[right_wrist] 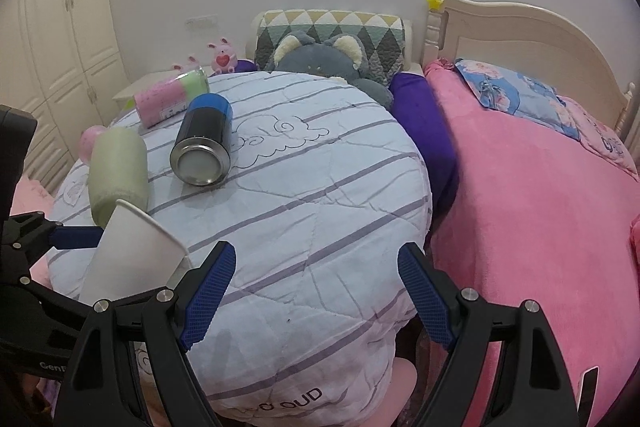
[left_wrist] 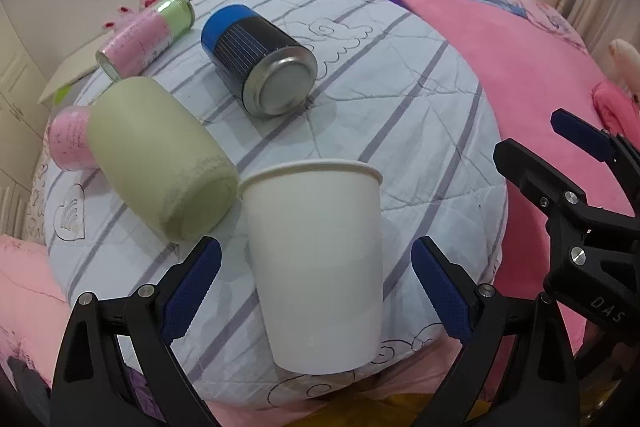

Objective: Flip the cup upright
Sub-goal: 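Carry the cup toward the right gripper and hand it over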

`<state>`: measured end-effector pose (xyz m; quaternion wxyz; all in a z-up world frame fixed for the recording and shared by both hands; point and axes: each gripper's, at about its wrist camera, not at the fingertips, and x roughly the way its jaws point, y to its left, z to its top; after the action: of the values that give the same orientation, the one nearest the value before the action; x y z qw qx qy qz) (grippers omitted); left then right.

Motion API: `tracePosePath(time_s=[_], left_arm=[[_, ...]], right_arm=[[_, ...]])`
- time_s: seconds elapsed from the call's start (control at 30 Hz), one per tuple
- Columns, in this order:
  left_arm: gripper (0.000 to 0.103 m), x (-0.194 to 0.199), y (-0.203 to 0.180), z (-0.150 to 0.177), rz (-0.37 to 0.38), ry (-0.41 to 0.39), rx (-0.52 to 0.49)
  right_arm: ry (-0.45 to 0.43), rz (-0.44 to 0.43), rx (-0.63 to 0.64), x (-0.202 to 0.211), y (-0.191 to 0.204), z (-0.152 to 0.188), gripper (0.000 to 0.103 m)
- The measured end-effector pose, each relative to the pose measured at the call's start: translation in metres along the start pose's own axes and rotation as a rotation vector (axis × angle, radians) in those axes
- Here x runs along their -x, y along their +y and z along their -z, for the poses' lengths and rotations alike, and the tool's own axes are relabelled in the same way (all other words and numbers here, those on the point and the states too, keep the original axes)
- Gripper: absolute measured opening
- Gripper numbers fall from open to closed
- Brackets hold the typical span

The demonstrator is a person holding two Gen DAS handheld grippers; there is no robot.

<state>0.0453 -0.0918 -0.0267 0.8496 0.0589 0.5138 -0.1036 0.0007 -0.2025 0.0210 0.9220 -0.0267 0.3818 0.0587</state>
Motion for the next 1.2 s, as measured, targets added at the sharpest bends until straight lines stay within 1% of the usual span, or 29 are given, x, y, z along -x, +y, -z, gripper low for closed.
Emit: tracePosePath(time_s=[0.13,0.43,0.57,0.67,0.83,0.97,1.07,1.2], left_arm=[[0.097,0.007,0.002,-0.001,0.006,-0.019,-0.007],[0.097,0.035,0.013,0.001,-0.006,-0.1,-0.049],[0.097,0.046,0.026,0.007,-0.02,-0.129,-0.071],[0.097,0.052,0.042,0.009,-0.025,-0.137,-0.072],[0.097,0.055,0.065,0.011,-0.016,-0.132,-0.077],[0.097,0.051,0.082,0.011,-0.03,-0.127,-0.085],[0.097,0.045,0.094,0.011,-0.015,-0.114,-0.083],[0.097,0.039,0.107,0.013,0.0,-0.105,-0.083]], right_arm=[[-0.003,0.009,-0.008,0.003,0.0,-0.002,0.085],[-0.002,0.051,-0.014,0.017,0.008,-0.004,0.085],[0.002,0.044,-0.028,0.022,0.02,-0.006,0.085],[0.007,0.019,-0.052,0.022,0.034,-0.006,0.085],[0.049,-0.008,-0.05,0.014,0.062,-0.007,0.085],[0.097,-0.029,-0.056,0.006,0.08,-0.01,0.085],[0.135,-0.019,-0.067,-0.003,0.089,-0.011,0.085],[0.188,-0.03,-0.087,-0.013,0.098,-0.01,0.085]])
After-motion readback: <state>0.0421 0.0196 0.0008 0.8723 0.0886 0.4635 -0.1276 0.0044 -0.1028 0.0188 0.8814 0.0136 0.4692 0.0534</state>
